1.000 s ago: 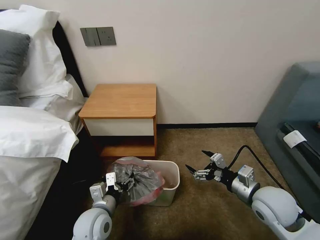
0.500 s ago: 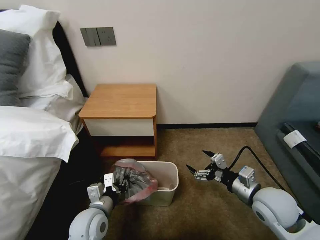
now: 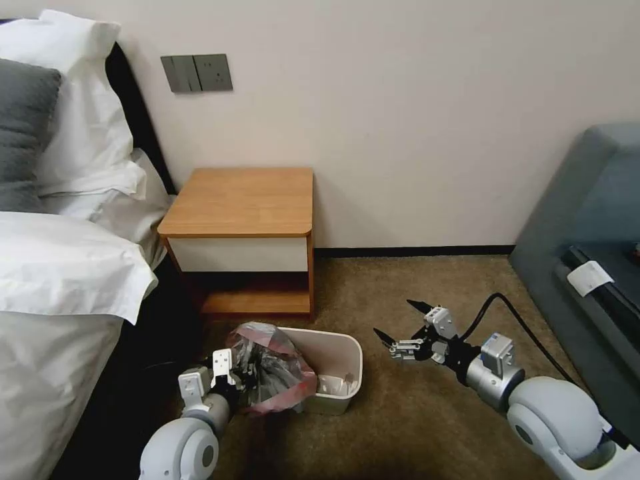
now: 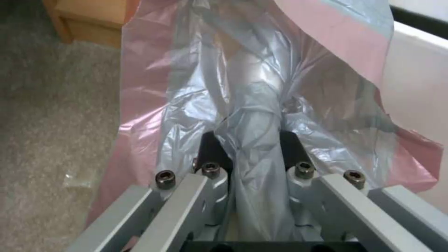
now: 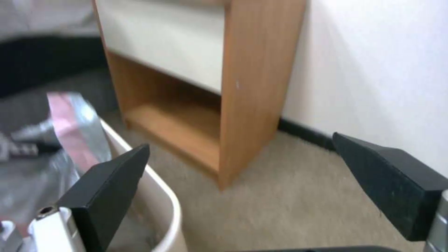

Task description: Pick up the garbage bag from the table and place it over the trash can.

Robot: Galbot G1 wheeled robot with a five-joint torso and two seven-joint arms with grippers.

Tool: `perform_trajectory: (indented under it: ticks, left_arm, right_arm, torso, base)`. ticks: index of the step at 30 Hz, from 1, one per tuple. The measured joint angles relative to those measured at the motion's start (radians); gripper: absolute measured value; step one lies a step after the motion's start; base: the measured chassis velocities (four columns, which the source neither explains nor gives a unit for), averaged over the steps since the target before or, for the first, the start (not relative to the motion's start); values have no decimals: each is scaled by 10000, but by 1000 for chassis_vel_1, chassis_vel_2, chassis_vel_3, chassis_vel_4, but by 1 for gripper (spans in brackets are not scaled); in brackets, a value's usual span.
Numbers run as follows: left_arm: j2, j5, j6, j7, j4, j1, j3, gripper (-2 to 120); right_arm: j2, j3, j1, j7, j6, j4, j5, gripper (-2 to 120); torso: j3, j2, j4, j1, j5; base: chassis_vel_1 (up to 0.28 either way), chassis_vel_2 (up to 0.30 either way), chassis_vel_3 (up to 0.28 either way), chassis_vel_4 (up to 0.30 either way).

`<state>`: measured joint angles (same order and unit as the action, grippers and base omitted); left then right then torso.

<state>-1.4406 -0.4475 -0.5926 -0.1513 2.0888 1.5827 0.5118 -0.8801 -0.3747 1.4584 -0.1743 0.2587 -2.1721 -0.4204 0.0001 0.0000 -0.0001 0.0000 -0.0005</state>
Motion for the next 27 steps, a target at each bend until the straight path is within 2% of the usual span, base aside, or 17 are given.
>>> perform_trajectory:
  ticks: [3,4,5,7,9,11,14,17,22,27]
  left_arm:
    - [-6,246,843,-87,203,73,-63,11]
    - [-9,505,1383,-51,278,130,-136,11]
    - [-9,505,1383,-51,278,130,-136,11]
    - [-41,889,2143,20,508,213,-263,11]
    - [-49,1002,2326,35,612,246,-296,11]
    - [-55,1223,2720,44,921,330,-411,11]
    - [-50,1285,2824,44,1200,373,-442,11]
    - [-53,1557,2901,86,1376,414,-454,11]
    - [-49,1768,3108,254,1455,473,-430,11]
    - [-29,1777,3140,292,1582,494,-442,11]
  right_arm:
    - [-358,697,-158,1015,-311,-671,-93,100]
    - [-529,1068,-282,1377,-340,-1025,-141,100]
    - [-529,1068,-282,1377,-340,-1025,-141,100]
    - [-752,1804,-580,1708,-250,-1481,-123,100]
    - [-786,2133,-758,1819,-141,-1606,-92,100]
    - [-809,3103,-1465,1969,412,-1704,0,100]
    - [-850,3878,-2290,2166,933,-1521,-119,100]
    - [-1018,4854,-3287,2813,1775,-1285,-1433,100]
    - [-1403,5428,-3777,3531,2386,-1128,-2758,100]
    - [-1932,5688,-4079,3857,2536,-329,-3111,100]
  torso:
    - [0,1,1,0,3]
    - [0,0,1,0,2]
    - [0,0,1,0,2]
    - [-1,0,1,0,3]
    - [-1,0,-1,0,4]
    - [-1,0,0,0,2]
    - [-1,0,3,0,3]
    - [0,0,3,0,5]
    - [-1,0,2,0,3]
    - [-1,0,1,0,4]
  base:
    - [0,0,0,0]
    - [0,0,0,0]
    - [0,0,0,0]
    - [0,0,0,0]
    - [0,0,0,0]
    - [0,0,0,0]
    - [0,0,0,0]
    - [0,0,0,0]
    - [0,0,0,0]
    - [0,0,0,0]
